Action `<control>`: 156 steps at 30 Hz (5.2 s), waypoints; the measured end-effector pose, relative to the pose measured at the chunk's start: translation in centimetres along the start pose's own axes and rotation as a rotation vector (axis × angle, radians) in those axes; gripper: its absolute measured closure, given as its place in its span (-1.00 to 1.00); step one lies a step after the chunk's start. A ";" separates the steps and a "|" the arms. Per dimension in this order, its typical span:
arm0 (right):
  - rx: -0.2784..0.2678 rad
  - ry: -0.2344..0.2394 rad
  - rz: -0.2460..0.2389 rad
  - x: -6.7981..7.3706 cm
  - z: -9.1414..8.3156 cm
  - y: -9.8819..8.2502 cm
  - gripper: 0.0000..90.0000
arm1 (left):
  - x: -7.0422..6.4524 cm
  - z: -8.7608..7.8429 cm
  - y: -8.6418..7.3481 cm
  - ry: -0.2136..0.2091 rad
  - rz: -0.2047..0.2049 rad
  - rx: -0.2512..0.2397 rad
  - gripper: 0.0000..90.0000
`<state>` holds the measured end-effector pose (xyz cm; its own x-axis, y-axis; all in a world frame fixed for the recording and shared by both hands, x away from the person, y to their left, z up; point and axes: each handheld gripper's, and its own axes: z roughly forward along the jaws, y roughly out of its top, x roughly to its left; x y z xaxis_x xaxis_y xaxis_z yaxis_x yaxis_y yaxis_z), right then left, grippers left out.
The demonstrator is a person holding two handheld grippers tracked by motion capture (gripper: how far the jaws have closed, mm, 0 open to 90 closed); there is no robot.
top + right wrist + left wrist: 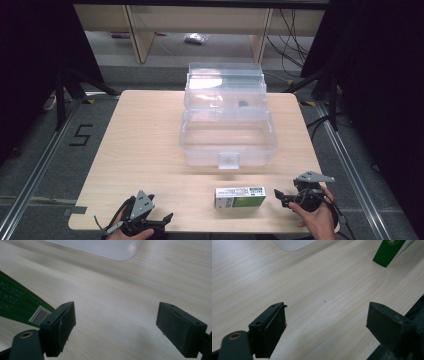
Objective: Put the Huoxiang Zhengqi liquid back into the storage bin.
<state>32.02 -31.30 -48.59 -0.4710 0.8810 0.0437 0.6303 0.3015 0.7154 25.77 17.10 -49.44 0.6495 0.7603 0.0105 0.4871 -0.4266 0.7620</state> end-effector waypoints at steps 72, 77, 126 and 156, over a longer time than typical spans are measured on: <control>0.133 0.223 -0.501 9.1 -2.9 7.4 -0.60 | 0.3 0.2 -0.1 0.022 -0.004 0.012 -0.66; 0.152 0.215 -0.537 9.5 -2.3 7.9 -0.58 | 0.2 0.2 -0.1 0.024 -0.006 0.006 -0.66; 0.466 0.321 -0.723 12.9 3.5 9.9 -0.16 | 0.4 -0.1 -0.1 0.013 0.013 0.019 -0.66; 0.615 0.365 -0.893 13.8 4.6 11.2 0.44 | 0.3 0.0 -0.1 0.013 -0.004 0.008 -0.66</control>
<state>35.38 -14.15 -43.18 -0.9902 0.1347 -0.0371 0.1286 0.9825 0.1351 25.93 17.40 -49.47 0.6400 0.7682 0.0155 0.4944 -0.4272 0.7570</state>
